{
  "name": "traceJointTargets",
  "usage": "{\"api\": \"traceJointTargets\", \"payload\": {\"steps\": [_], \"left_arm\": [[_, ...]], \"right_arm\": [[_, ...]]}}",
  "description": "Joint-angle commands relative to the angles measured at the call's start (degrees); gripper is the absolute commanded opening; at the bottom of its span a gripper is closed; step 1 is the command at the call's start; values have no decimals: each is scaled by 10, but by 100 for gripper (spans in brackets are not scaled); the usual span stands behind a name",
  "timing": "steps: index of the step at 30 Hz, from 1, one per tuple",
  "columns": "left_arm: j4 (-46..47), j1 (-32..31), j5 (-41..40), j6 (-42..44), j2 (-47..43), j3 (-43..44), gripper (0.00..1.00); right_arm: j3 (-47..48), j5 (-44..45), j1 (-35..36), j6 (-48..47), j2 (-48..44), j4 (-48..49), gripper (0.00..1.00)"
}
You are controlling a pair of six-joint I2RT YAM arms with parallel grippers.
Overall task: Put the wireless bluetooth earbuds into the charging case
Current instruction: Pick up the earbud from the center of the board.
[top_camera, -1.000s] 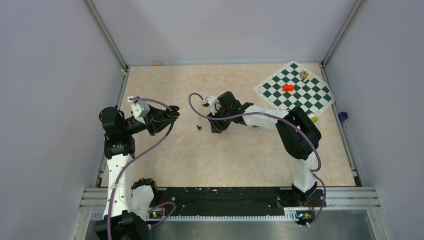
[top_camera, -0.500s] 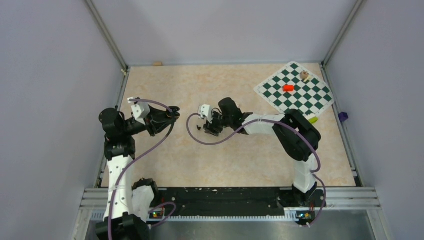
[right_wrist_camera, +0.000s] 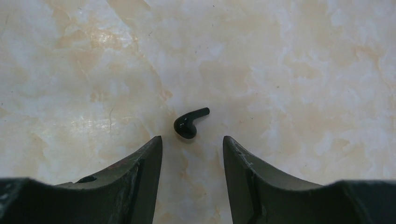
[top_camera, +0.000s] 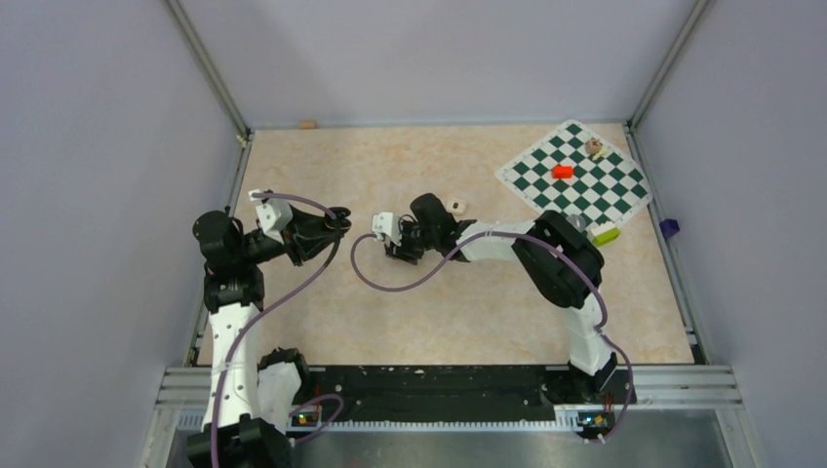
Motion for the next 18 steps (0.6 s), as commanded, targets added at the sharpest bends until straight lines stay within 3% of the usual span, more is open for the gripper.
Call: {"api": "traceJointTargets", "payload": {"steps": [1, 11, 18], "left_arm": [[28, -2, 8, -1, -9, -6, 0], [30, -2, 6, -3, -11, -6, 0], [31, -2, 7, -3, -10, -7, 0]], "right_arm": [[37, 16, 11, -2, 17, -21, 50], [70, 18, 25, 18, 44, -59, 43], [71, 20, 26, 25, 38, -72, 19]]}}
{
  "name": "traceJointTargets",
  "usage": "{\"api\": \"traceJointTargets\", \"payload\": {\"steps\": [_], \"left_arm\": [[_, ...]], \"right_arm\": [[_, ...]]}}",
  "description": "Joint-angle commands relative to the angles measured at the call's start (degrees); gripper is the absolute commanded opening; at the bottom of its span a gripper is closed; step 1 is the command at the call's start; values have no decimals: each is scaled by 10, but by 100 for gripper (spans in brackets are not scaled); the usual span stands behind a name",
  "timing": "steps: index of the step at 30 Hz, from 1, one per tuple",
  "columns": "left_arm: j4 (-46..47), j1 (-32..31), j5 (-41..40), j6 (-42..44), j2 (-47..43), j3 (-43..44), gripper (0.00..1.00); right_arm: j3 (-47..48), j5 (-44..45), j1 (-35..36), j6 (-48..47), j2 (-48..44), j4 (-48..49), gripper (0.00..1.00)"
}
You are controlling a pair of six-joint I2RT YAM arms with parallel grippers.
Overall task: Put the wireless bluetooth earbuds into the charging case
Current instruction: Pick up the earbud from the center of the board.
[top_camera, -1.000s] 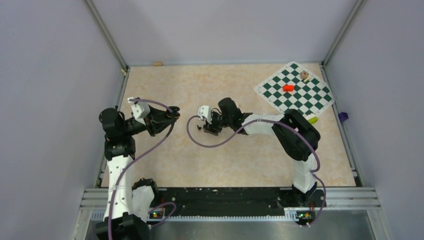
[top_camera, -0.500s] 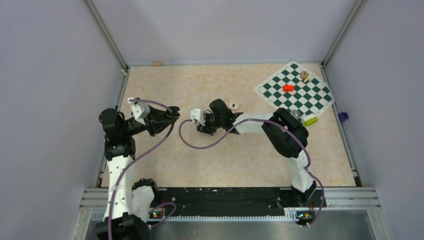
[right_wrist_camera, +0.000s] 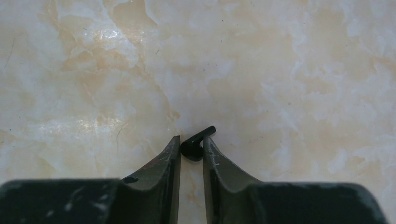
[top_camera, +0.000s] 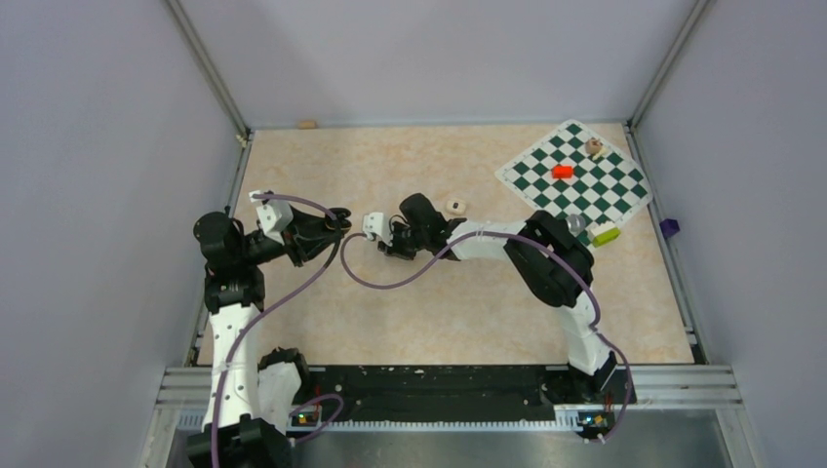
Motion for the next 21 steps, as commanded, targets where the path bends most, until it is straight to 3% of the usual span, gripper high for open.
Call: {"api": "traceJointTargets", "payload": {"steps": [1, 8, 16, 21], "left_arm": [[26, -2, 7, -3, -8, -1, 0], [26, -2, 10, -3, -5, -1, 0], [27, -12, 8, 1, 2, -2, 0], [27, -53, -12, 13, 29, -2, 0]], "right_arm": [[12, 6, 7, 7, 2, -29, 16], [-8, 8, -15, 29, -73, -45, 11], [-22, -36, -98, 120, -199, -164, 5], [-70, -59, -126, 138, -289, -206, 4]]}}
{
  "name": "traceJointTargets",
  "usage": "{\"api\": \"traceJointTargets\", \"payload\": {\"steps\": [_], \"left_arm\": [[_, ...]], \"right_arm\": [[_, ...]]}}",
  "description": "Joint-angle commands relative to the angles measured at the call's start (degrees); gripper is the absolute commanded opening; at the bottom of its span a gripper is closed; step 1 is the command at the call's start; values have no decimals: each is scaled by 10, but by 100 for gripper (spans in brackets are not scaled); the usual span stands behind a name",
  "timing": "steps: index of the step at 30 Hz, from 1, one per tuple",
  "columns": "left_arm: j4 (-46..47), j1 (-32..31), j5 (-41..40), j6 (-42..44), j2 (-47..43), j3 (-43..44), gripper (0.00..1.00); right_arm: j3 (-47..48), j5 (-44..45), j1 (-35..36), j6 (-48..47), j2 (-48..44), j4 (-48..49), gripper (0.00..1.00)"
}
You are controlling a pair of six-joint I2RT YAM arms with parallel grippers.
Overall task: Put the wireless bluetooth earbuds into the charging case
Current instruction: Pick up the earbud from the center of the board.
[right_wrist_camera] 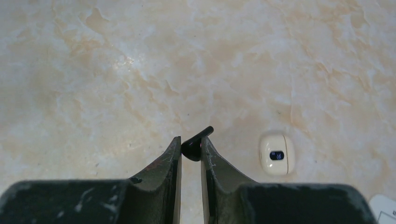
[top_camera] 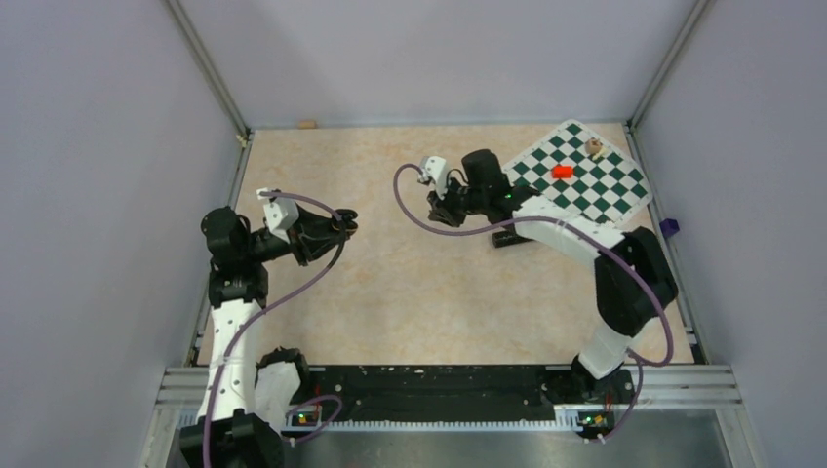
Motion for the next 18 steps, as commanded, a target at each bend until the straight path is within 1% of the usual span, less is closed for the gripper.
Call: {"api": "traceJointTargets", "payload": {"steps": [1, 4, 6, 9, 12, 18], "left_arm": [[22, -44, -17, 17, 26, -1, 0], [14, -78, -37, 27, 50, 3, 0], [-11, -98, -45, 45, 67, 13, 0], [-71, -122, -59, 103, 93, 36, 0], [-149, -151, -71, 158, 117, 64, 0], [-273, -178, -88, 244, 168, 138, 0]], "right_arm": [[-46, -42, -13, 46, -97, -53, 4], [-64, -63, -20, 67, -147, -55, 1], [-67, -74, -20, 76, -172, -56, 1], [-66, -95, -22, 101, -200, -60, 0], [-61, -127, -24, 125, -214, -61, 0], [-73, -177, -35, 172, -226, -38, 0]]}}
